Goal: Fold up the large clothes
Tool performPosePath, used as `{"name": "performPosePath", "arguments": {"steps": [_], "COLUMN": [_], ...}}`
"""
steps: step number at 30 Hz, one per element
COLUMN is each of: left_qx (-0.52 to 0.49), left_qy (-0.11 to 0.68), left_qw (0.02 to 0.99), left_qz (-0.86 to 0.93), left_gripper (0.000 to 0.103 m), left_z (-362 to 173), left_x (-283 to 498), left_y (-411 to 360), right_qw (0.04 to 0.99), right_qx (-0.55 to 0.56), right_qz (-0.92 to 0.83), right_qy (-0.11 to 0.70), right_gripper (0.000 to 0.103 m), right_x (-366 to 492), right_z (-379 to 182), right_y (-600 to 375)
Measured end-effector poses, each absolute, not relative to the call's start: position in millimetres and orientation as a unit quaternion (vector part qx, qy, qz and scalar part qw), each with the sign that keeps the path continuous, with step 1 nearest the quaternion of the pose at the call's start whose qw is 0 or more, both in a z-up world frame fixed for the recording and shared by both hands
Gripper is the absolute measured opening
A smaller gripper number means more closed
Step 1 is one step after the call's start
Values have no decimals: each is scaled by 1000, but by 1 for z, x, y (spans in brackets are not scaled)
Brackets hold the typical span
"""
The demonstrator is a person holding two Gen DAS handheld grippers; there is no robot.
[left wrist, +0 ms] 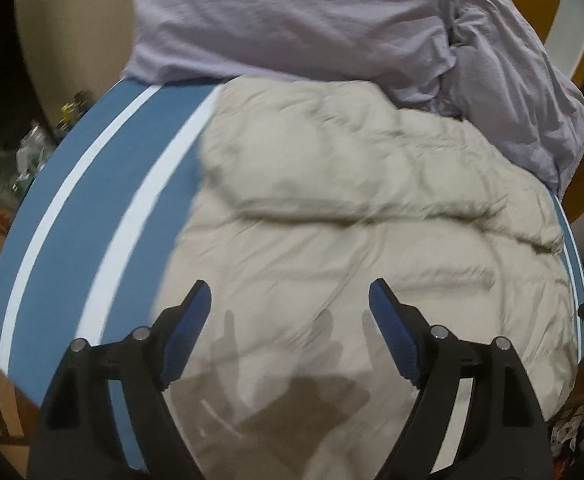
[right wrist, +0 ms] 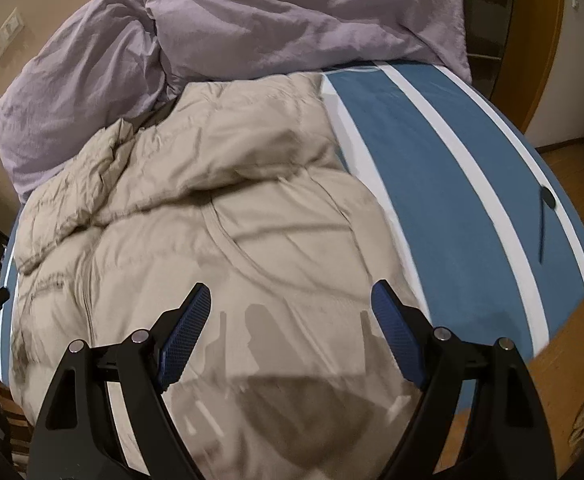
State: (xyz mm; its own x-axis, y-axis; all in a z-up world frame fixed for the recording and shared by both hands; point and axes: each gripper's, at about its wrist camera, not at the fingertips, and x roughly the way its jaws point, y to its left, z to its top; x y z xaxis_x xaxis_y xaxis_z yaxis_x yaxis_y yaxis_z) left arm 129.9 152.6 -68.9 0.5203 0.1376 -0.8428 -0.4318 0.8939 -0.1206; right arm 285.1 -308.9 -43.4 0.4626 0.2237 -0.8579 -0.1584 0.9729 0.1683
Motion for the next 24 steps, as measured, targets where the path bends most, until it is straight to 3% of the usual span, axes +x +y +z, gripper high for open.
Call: {"name": "performPosePath", "arguments": {"steps": [10,24], "left_qx": [-203,-259], "left_qy": [469,470], "left_qw": [840,827], "left_qz": [183,165], "left_gripper": [81,81], "left_z": [-92,-119], "left_x": [50,19], "left_y": [184,184], "right_qw": [840,812], "right_qx": [68,128], "right_qz": [82,78], "right_qy": [532,563], "right_gripper": [84,84], "right_x": [255,250], "right_z": [-60,-92], "right_y": [-363,-390]}}
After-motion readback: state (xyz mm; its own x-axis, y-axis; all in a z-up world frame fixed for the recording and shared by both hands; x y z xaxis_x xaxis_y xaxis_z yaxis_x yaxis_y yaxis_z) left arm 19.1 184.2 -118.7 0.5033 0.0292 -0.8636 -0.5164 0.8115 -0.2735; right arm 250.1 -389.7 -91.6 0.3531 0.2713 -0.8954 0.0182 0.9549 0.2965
